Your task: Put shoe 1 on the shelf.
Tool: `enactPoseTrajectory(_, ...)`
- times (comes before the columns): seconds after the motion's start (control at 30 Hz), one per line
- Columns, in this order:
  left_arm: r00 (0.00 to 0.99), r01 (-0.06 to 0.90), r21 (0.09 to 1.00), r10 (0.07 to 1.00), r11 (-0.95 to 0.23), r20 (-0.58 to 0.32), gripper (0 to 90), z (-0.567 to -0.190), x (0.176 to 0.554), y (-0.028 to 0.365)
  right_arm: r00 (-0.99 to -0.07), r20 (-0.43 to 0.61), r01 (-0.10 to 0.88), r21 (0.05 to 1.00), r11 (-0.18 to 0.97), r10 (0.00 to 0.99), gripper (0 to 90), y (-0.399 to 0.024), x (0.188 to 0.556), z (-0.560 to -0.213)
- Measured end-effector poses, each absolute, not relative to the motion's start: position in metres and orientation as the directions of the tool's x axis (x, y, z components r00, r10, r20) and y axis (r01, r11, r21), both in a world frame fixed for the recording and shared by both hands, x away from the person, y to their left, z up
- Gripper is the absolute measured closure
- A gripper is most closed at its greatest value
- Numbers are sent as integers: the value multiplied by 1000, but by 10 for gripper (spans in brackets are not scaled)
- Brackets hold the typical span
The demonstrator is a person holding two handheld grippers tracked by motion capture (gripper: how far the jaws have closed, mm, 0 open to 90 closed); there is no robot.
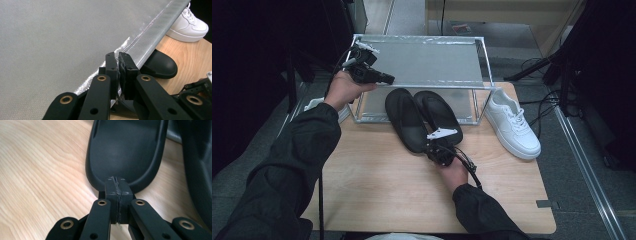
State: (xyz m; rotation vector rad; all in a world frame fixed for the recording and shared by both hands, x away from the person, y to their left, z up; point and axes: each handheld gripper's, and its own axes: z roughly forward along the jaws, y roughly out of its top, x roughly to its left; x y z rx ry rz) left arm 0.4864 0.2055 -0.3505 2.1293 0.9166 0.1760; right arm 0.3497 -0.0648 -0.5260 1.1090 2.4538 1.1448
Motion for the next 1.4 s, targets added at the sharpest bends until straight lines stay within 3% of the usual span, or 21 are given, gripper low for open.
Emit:
enactPoseTrajectory(0.73,727,553,722,665,-417,-172,864,-351,486,206,-671,129,528,775,348,730,900,-6,384,-518)
enactPoseTrajectory(1.4,718,551,720,679,-422,-152,852,-351,486,204,-635,204,593,746,302,745,900,36,428,-515)
